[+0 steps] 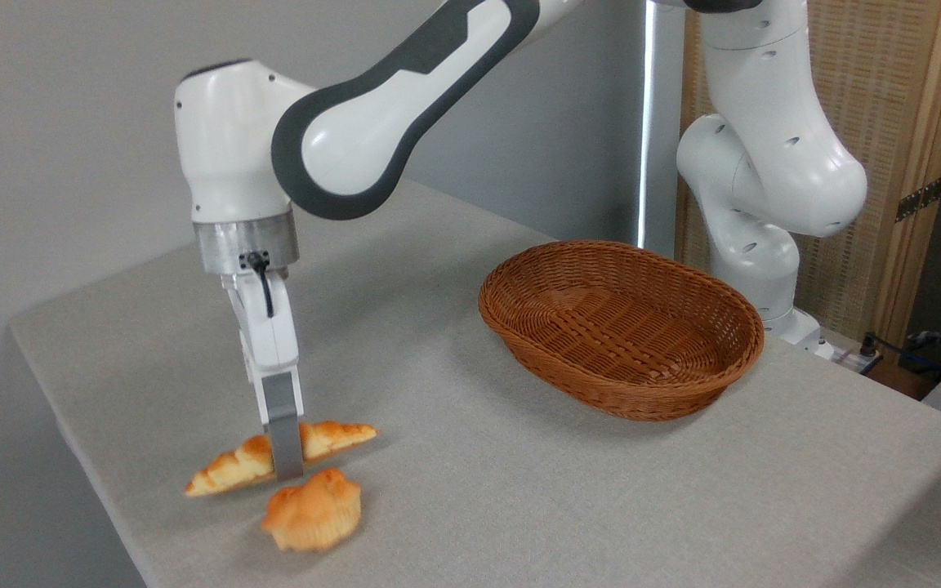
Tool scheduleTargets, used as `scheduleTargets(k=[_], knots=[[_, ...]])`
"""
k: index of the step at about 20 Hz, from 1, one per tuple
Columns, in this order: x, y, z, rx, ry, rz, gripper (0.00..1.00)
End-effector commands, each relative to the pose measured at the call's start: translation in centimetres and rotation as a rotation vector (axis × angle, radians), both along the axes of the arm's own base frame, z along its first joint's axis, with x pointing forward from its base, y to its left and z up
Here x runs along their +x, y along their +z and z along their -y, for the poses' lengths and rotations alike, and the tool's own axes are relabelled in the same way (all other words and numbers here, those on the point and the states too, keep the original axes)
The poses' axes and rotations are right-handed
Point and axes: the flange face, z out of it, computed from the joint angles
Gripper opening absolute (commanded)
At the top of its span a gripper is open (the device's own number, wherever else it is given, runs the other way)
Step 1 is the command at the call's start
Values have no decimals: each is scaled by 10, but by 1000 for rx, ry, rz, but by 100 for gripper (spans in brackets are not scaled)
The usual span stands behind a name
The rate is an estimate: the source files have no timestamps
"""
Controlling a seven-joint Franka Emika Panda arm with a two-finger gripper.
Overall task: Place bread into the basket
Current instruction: 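Lift the croissant and carry it toward the wicker basket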
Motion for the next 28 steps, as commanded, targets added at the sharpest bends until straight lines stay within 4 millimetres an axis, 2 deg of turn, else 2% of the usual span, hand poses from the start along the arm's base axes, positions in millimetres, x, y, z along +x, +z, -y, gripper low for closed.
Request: scheduleTargets(k=[1,3,7,11,12,15,16,19,21,25,28], knots=[[-6,21,-5,-59,36,24,47],[-7,23,-5,-59,33,25,47],[-27,45,-11,-54,80,-54,48],[-50,74,-24,-175,170,-142,48],[-54,79,-29,-201,193,-161,48],[-73,93,-30,-262,224,-228,48],[-81,99,-36,-278,242,-258,48],[-121,113,-46,-288,247,-303,48],[-158,120,-50,-309,246,-307,48],[-222,115,-57,-338,247,-315,48],[-254,101,-55,-324,237,-372,48]])
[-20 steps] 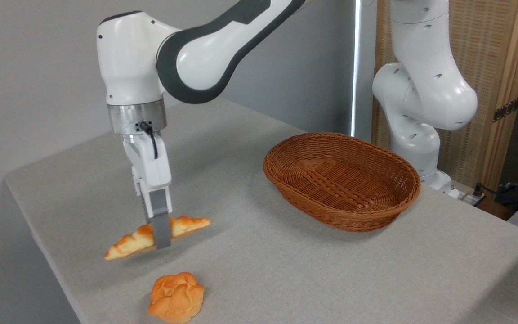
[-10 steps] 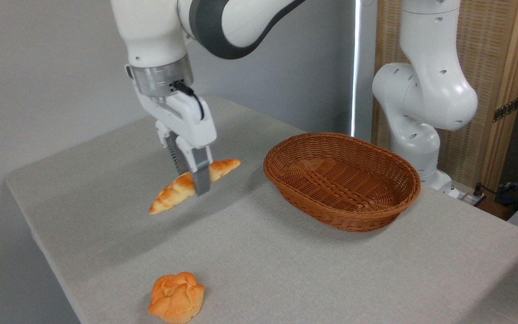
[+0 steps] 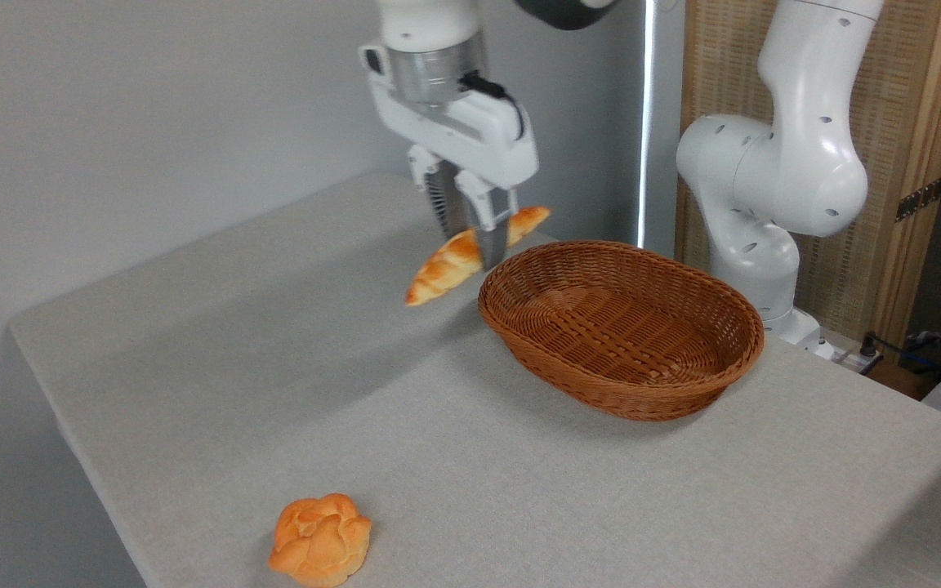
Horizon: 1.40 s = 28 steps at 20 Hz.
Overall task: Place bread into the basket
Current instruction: 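Lift the croissant and carry it toward the wicker basket, then lower the croissant into the wicker basket and open the gripper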
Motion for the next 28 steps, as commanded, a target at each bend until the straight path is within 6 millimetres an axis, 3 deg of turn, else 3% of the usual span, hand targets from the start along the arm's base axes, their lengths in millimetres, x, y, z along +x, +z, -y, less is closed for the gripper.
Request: scheduleTargets(k=[1,7,9,10,12,14,28], knots=[[-46,-20,2,-21,-32,-80,48],[-59,-41,-8,-25,-33,-209,50],[-62,-52,-8,-21,-33,-231,67],[-64,-57,-8,-20,-33,-242,69],[-65,-62,-8,-16,-34,-255,89],[-67,-68,-6,-7,-44,-267,100],[-66,-69,-2,-5,-53,-268,100]])
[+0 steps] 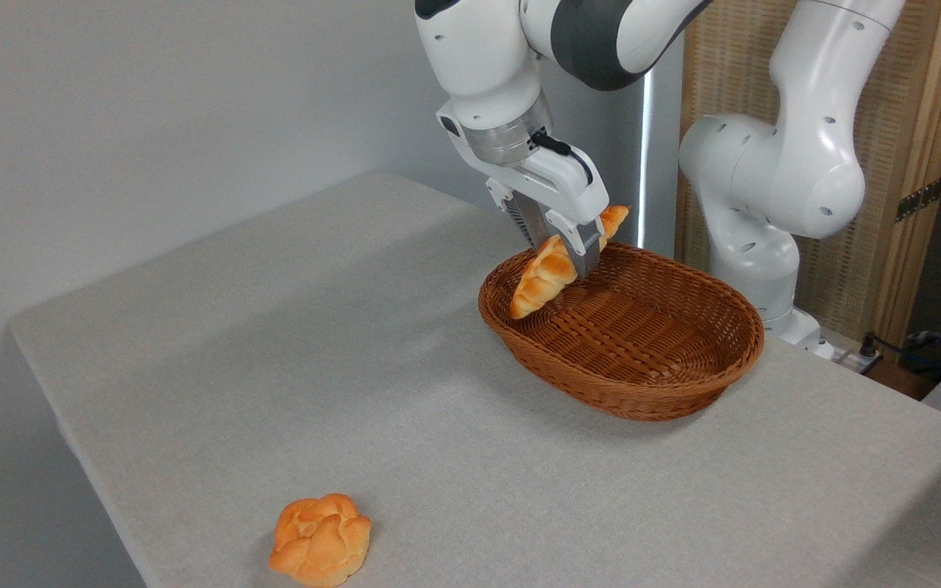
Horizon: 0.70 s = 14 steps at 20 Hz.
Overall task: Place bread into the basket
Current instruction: 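Lower the croissant into the wicker basket and open the gripper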
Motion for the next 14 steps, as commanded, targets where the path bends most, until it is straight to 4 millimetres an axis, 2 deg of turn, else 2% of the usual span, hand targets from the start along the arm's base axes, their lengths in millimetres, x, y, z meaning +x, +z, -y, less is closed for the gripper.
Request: scheduleTargets(k=[1,11,12,14], knots=[[0,3,-1,-22,-2,-8,100],[4,8,0,-23,-2,16,100],[7,14,0,-24,-1,37,100],[21,43,1,-34,1,106,100]])
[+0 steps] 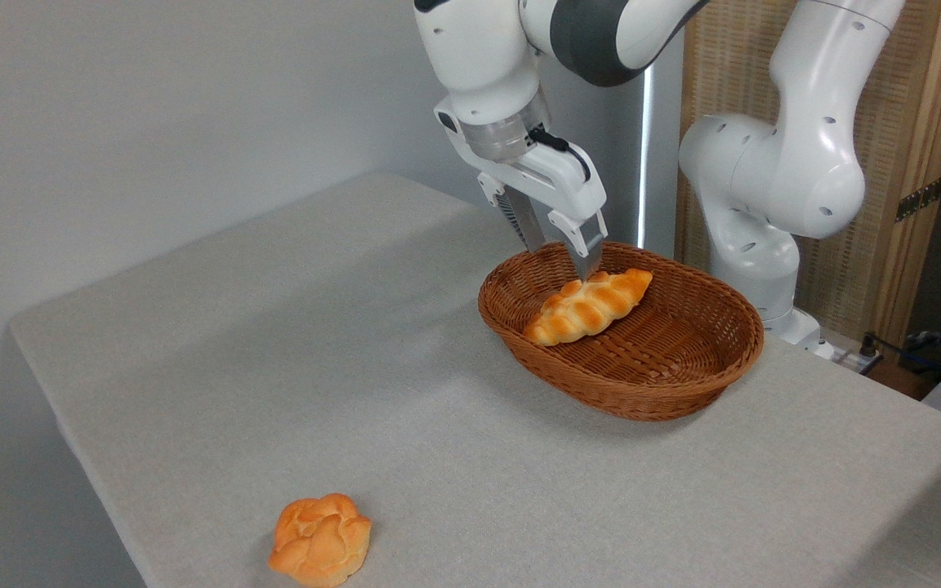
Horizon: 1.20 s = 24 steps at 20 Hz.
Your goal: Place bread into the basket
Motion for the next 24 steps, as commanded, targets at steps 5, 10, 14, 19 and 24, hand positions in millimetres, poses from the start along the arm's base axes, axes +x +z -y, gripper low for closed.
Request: scheduleTargets(k=[5,10,14,19,24], knots=[[72,110,7,-47,11,224,100],[123,151,6,-10,12,335,100],[169,168,-13,13,69,377,100],[195,171,-23,18,101,387,100],[194,168,-7,34,136,375,100]])
